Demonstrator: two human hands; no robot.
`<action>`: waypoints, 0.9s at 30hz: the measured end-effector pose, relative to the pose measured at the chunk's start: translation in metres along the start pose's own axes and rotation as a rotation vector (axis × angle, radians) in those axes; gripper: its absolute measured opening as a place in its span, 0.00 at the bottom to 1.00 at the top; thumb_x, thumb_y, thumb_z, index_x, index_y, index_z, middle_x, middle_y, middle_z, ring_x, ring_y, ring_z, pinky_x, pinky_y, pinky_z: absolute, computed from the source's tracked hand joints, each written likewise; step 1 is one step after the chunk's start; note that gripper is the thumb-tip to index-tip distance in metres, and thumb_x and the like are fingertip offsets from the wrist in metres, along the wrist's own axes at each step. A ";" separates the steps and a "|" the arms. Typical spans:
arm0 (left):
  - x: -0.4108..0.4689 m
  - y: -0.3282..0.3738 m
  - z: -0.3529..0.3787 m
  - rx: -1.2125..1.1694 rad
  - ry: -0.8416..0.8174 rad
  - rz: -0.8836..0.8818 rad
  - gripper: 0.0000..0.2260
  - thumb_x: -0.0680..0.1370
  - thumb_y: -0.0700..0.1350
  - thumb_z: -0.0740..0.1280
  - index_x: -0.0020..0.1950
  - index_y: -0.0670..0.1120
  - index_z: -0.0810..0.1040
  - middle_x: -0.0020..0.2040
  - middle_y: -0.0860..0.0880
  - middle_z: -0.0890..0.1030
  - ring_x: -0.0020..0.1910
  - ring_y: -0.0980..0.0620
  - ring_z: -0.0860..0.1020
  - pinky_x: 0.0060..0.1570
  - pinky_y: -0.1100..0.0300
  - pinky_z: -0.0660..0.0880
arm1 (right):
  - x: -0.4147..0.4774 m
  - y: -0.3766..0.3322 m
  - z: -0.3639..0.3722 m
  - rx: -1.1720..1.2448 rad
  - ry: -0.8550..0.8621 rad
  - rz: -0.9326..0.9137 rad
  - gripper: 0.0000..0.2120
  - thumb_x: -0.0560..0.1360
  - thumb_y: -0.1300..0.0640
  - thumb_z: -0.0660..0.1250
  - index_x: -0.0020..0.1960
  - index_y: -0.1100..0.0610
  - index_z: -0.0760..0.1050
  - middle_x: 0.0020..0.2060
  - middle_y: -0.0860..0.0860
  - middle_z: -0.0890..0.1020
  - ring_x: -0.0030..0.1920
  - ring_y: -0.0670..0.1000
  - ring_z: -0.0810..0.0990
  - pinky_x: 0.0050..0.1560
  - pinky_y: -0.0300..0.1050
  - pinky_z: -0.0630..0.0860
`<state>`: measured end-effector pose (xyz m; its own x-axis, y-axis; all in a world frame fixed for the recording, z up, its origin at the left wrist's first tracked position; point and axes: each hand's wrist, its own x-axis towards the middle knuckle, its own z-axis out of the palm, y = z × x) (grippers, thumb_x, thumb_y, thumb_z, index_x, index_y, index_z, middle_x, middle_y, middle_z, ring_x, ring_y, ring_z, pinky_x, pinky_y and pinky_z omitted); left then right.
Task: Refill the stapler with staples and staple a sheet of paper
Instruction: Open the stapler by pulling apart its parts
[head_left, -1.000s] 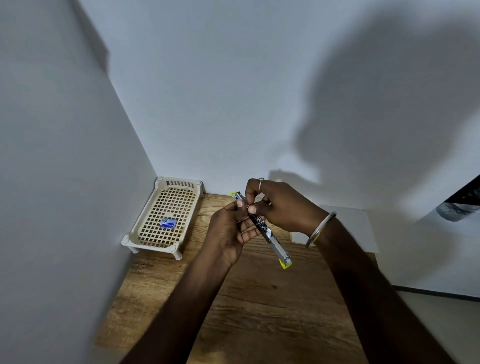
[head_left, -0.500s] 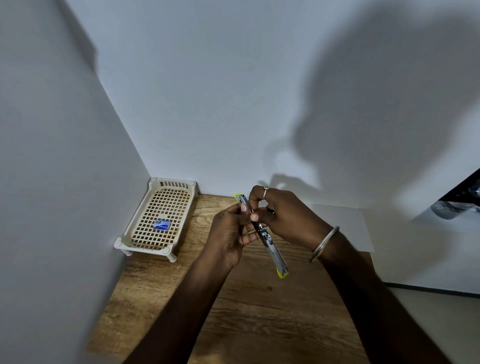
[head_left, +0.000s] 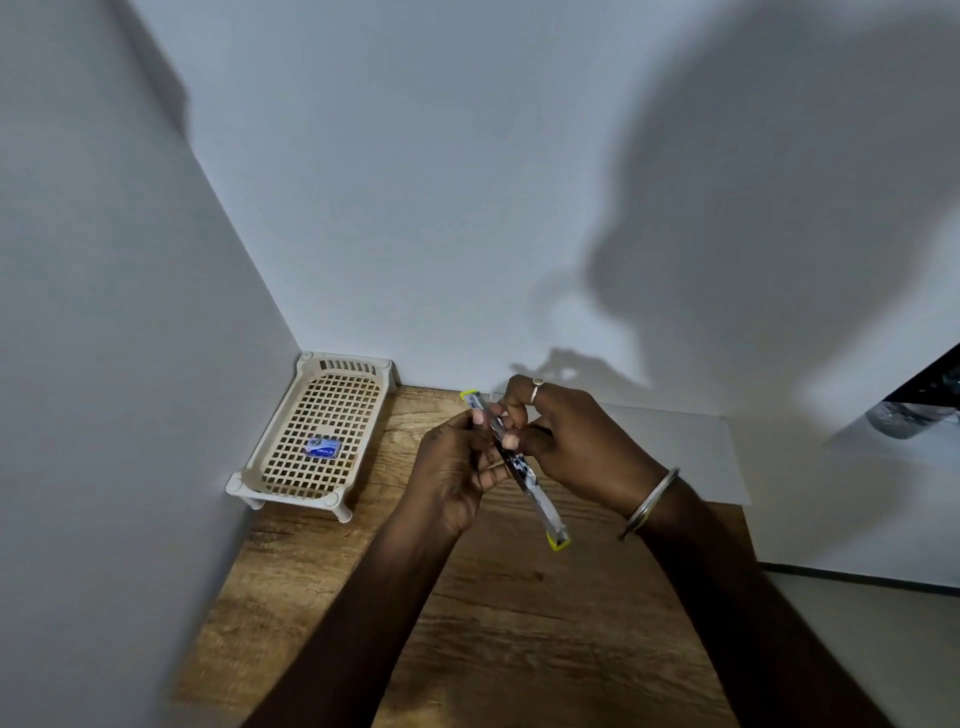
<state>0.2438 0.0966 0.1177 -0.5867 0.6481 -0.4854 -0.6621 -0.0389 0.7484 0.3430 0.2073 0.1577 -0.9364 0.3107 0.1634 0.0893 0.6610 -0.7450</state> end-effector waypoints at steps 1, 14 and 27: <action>0.001 0.003 -0.001 -0.024 0.006 0.010 0.13 0.81 0.33 0.58 0.49 0.44 0.80 0.36 0.48 0.86 0.30 0.53 0.84 0.27 0.61 0.78 | -0.002 -0.001 0.002 0.018 0.018 -0.012 0.12 0.73 0.64 0.69 0.42 0.52 0.68 0.40 0.48 0.81 0.36 0.44 0.82 0.39 0.44 0.76; 0.009 0.008 0.004 0.029 -0.029 0.115 0.09 0.82 0.36 0.62 0.49 0.44 0.81 0.45 0.45 0.87 0.37 0.51 0.86 0.32 0.58 0.80 | -0.003 0.010 -0.001 -0.030 0.140 -0.006 0.23 0.77 0.62 0.66 0.67 0.42 0.71 0.63 0.42 0.78 0.53 0.41 0.80 0.55 0.35 0.75; 0.015 0.009 -0.006 -0.075 -0.003 0.125 0.07 0.84 0.41 0.61 0.51 0.45 0.79 0.47 0.46 0.88 0.41 0.50 0.86 0.35 0.57 0.82 | -0.015 0.015 0.006 0.081 0.278 0.053 0.15 0.79 0.62 0.66 0.62 0.49 0.77 0.56 0.43 0.82 0.51 0.40 0.81 0.52 0.33 0.74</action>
<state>0.2265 0.1020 0.1142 -0.6654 0.6372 -0.3888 -0.6171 -0.1765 0.7668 0.3561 0.2087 0.1405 -0.8013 0.5259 0.2851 0.0979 0.5855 -0.8048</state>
